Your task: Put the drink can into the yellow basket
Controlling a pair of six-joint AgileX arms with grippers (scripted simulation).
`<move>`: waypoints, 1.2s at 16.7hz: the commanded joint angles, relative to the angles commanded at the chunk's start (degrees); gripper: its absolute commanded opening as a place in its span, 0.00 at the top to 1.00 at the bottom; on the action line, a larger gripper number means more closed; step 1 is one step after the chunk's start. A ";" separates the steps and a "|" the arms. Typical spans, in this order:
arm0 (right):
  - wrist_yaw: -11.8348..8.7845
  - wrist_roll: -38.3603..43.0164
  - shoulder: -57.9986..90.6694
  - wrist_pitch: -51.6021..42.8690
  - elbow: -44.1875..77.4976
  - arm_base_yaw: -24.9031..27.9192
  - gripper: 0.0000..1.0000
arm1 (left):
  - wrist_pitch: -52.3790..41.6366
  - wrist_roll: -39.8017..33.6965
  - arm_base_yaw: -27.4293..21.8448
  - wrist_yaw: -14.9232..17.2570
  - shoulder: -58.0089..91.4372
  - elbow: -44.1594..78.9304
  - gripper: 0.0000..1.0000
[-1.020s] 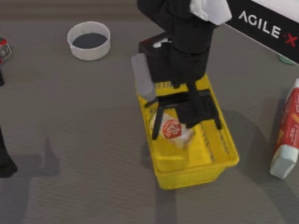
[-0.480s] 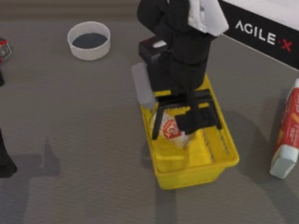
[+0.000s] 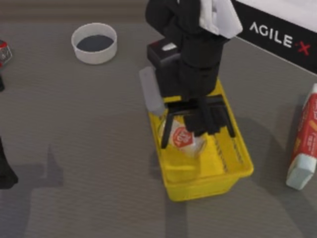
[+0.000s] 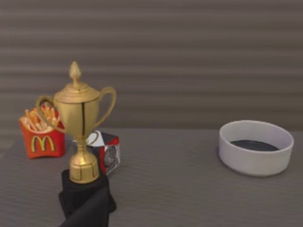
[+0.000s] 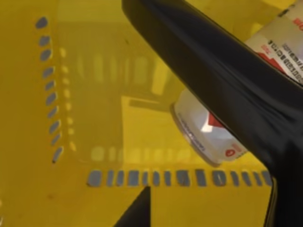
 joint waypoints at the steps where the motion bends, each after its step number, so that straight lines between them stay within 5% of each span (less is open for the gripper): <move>1: 0.00 0.00 0.00 0.00 0.00 0.00 0.53 | 0.00 0.00 0.00 0.00 0.00 0.00 0.00; 7: 0.00 0.00 0.00 0.00 0.00 0.00 0.98 | 0.00 0.00 0.00 0.00 0.00 0.00 0.00; 20: 0.00 0.00 0.00 0.00 0.00 0.00 1.00 | 0.00 0.00 0.00 0.00 0.00 0.00 0.00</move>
